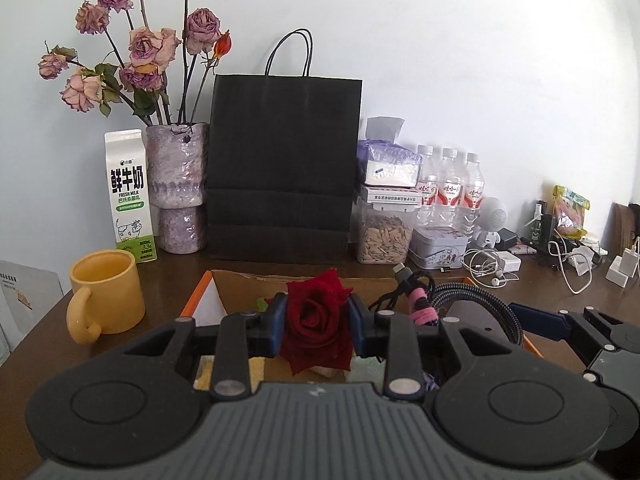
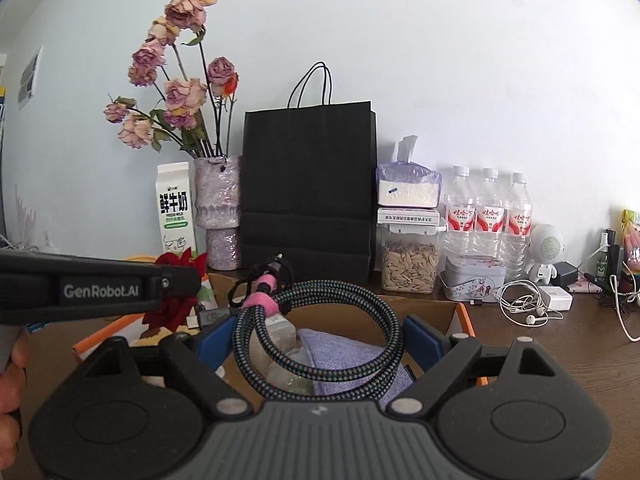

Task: Organize objects
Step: 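Carry the rose and braided cable into the box and release both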

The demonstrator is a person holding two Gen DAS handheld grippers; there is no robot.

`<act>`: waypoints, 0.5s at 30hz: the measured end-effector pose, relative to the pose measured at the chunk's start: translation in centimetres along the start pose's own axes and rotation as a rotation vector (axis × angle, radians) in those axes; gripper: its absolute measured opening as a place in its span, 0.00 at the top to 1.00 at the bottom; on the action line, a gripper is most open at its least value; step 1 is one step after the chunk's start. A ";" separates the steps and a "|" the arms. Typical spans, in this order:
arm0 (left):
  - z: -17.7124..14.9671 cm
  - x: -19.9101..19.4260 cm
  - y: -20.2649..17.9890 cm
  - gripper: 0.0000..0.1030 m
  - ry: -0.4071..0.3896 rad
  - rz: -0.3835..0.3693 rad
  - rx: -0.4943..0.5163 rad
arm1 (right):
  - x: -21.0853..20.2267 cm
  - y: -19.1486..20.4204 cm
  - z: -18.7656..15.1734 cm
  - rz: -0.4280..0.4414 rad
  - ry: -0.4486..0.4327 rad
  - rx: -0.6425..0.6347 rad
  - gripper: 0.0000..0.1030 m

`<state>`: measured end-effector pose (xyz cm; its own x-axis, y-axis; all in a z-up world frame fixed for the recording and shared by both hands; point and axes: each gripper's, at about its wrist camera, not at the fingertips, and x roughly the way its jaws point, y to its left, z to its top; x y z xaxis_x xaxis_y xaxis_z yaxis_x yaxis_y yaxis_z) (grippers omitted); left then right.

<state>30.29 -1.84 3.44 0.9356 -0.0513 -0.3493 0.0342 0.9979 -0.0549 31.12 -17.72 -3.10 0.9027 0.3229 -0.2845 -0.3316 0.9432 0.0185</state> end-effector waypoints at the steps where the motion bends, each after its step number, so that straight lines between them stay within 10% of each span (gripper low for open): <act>1: 0.2 0.6 0.0 0.69 0.002 0.003 -0.002 | 0.6 -0.2 0.1 -0.002 0.003 0.007 0.14; 12: -0.2 4.4 0.6 0.68 0.053 0.014 0.019 | 4.1 -2.1 -0.6 -0.013 0.075 0.031 0.14; 15: -0.4 4.4 0.8 0.43 0.059 0.022 0.005 | 4.3 -2.2 -1.0 0.009 0.093 0.033 0.12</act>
<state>34.24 -1.31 1.46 0.9138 -0.0314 -0.4050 0.0157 0.9990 -0.0420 35.43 -18.50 -5.35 0.8698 0.3244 -0.3717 -0.3292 0.9428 0.0525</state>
